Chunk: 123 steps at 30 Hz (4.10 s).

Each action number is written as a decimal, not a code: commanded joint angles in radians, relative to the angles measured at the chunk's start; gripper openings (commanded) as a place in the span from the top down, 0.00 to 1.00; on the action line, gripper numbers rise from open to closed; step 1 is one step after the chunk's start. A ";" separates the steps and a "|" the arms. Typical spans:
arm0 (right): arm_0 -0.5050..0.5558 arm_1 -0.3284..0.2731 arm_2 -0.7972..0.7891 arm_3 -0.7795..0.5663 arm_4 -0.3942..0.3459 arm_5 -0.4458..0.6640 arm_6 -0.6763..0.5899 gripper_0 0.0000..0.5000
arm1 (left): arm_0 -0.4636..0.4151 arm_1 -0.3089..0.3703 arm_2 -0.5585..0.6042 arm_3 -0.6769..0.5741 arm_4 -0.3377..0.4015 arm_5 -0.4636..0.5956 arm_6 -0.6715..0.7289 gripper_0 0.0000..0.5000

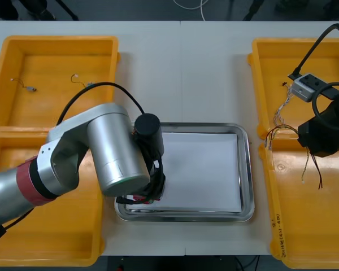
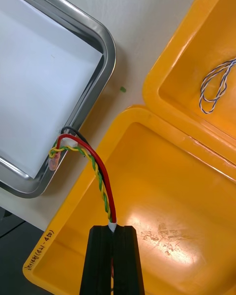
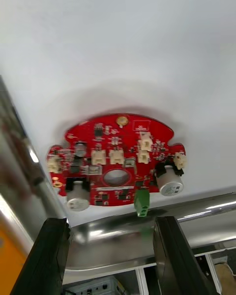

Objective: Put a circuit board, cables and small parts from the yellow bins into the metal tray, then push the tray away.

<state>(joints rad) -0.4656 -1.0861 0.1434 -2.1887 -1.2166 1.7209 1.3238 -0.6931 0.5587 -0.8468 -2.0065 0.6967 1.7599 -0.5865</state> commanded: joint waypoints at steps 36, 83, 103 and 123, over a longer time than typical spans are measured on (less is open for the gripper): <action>-0.326 0.110 0.461 -0.052 0.123 -0.070 0.071 1.00 | -0.108 0.044 0.678 0.207 0.098 0.160 -0.326 0.00; -0.232 0.333 0.806 0.073 0.479 -0.193 0.186 1.00 | -0.220 0.089 0.957 0.833 -0.313 -0.231 -0.731 0.00; -0.180 0.394 0.812 0.086 0.560 -0.210 0.158 0.00 | -0.246 0.089 0.947 1.045 -0.309 -0.459 -0.799 0.00; -0.191 0.397 0.680 -0.014 0.517 -0.038 0.129 0.00 | -0.246 0.082 0.913 1.160 -0.298 -0.652 -0.842 0.00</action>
<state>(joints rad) -0.6532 -0.7028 0.9032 -2.1515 -0.6624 1.6481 1.4591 -0.8834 0.6055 0.0835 -0.8552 0.3927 1.1421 -1.3330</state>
